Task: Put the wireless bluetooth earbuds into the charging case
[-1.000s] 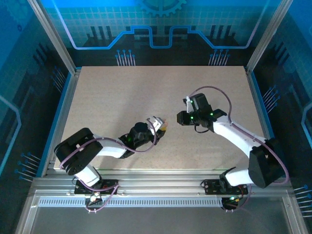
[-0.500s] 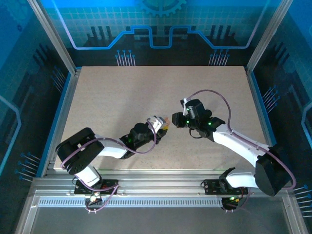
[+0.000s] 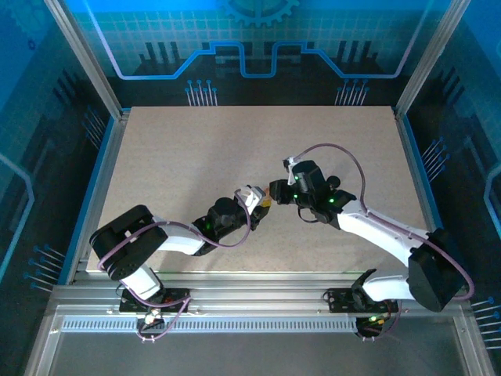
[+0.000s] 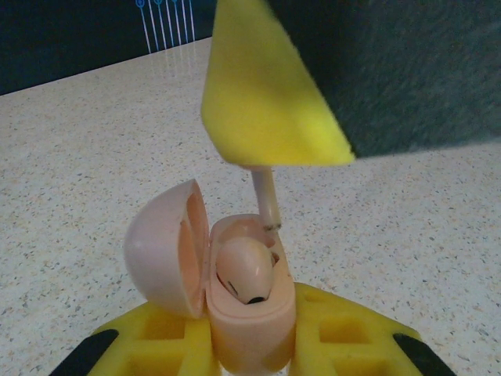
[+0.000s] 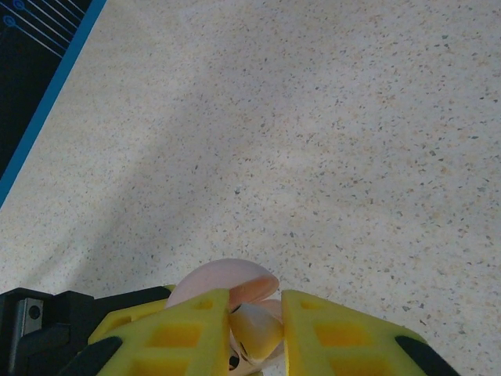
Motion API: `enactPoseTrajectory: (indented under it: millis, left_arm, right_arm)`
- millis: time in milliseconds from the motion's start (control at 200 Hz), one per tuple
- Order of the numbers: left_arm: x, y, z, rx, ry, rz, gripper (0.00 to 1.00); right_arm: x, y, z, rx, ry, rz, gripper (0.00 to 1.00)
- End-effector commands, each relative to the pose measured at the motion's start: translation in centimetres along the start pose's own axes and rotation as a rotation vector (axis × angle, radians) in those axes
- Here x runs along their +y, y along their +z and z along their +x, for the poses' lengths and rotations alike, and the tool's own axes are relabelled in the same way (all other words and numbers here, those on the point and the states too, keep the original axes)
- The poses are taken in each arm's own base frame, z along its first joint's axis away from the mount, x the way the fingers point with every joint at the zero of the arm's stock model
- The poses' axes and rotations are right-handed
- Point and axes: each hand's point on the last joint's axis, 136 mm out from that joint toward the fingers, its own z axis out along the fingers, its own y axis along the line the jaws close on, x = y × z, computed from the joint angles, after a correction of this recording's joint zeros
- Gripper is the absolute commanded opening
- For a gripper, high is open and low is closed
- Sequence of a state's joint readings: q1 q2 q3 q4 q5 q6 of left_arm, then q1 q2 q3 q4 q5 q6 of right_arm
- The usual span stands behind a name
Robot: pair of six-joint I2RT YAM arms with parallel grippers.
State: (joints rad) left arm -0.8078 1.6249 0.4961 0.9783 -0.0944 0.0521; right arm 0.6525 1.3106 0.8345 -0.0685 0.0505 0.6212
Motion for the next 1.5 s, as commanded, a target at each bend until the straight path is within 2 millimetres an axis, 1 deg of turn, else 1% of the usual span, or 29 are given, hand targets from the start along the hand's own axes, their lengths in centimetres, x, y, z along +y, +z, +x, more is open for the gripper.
enactPoseTrajectory:
  millis: [0,180,385,540,550,565,760,940,1176,1351,1361,1376,1496]
  left_arm:
    - [0.0,0.1,-1.2,-0.054,-0.009,-0.009,0.12]
    - [0.0,0.0,-1.6,-0.068,-0.009,-0.014,0.13]
    - [0.0,-0.1,-2.0,-0.086,-0.013,-0.015,0.13]
    - [0.0,-0.3,-2.5,-0.100,-0.013,-0.015,0.13]
    - [0.0,-0.3,-2.5,-0.102,-0.013,-0.015,0.13]
    - [0.0,-0.3,-2.6,-0.102,-0.013,-0.014,0.13]
    - [0.0,-0.5,-3.1,-0.116,-0.012,-0.011,0.13]
    - [0.0,-0.7,-3.2,-0.119,-0.012,-0.013,0.13]
    - [0.1,-0.7,-3.4,-0.129,-0.013,-0.016,0.13]
    - [0.2,-0.9,-3.5,-0.133,-0.012,-0.022,0.13]
    - [0.2,-0.9,-3.5,-0.134,-0.012,-0.022,0.13]
    - [0.2,-1.0,-3.5,-0.133,-0.012,-0.024,0.13]
    - [0.2,-1.0,-3.6,-0.136,-0.007,-0.025,0.13]
  right_arm:
    - [1.4,0.1,-1.4,-0.041,-0.021,-0.024,0.23]
    - [1.6,0.1,-1.0,-0.029,-0.034,-0.025,0.23]
    - [1.4,0.1,-0.5,-0.021,-0.071,0.010,0.23]
    - [1.1,0.6,0.2,-0.004,-0.099,0.038,0.23]
    - [1.6,0.5,-0.6,-0.021,-0.101,0.029,0.23]
    - [1.8,0.4,-0.8,-0.025,-0.102,0.029,0.23]
    - [1.6,0.7,-0.7,-0.031,-0.115,0.054,0.23]
    - [1.6,0.6,-1.3,-0.049,-0.131,0.064,0.23]
    - [2.0,0.6,-0.6,-0.041,-0.134,0.029,0.23]
    - [2.9,0.3,-0.8,-0.050,-0.149,-0.009,0.23]
    - [2.9,0.3,-0.8,-0.050,-0.149,-0.010,0.23]
    - [2.4,0.5,0.1,-0.029,-0.151,-0.001,0.23]
    - [2.4,0.6,0.6,-0.020,-0.146,-0.016,0.25]
